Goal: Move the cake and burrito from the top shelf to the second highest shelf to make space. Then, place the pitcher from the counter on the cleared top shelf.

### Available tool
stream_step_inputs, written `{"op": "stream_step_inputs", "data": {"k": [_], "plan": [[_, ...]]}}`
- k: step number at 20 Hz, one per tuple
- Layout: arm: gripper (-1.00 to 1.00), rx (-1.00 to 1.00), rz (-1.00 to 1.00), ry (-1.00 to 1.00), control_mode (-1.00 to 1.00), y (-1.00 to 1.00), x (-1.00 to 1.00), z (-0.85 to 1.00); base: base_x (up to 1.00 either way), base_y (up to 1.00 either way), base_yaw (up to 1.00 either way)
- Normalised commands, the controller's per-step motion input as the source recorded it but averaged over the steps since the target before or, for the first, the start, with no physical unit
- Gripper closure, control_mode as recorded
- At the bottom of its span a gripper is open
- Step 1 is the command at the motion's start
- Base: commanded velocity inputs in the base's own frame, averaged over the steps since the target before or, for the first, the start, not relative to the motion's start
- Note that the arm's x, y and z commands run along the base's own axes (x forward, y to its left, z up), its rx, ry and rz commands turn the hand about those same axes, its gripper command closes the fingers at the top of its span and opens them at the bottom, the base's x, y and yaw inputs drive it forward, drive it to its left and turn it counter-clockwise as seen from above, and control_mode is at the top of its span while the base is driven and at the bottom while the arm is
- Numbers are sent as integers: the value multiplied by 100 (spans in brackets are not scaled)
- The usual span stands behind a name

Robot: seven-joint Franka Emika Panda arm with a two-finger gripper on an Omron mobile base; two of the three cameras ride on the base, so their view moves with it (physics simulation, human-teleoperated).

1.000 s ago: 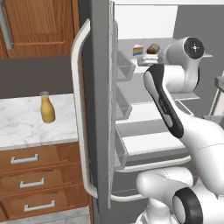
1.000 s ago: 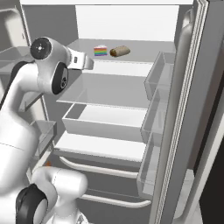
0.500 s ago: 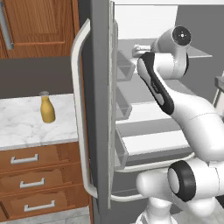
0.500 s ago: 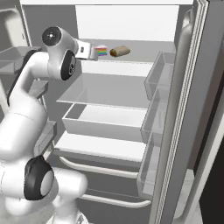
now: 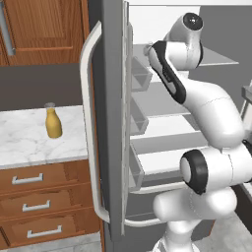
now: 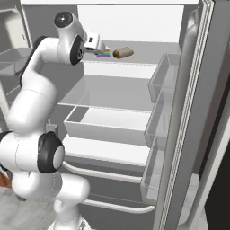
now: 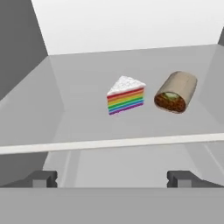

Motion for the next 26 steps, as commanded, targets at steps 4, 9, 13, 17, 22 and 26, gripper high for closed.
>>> {"op": "stream_step_inputs", "data": {"k": [4,9,13,17,22,26], "plan": [[-100,0,0,0,-100,0,45,-35,0,0,0],[-100,0,0,0,-100,0,52,-35,0,0,0],[-100,0,0,0,-100,0,67,-9,0,0,0],[-100,0,0,0,-100,0,72,0,0,0,0],[-100,0,-1,0,-100,0,69,0,0,0,0],[-100,0,-4,0,-100,0,57,0,0,0,0]]}}
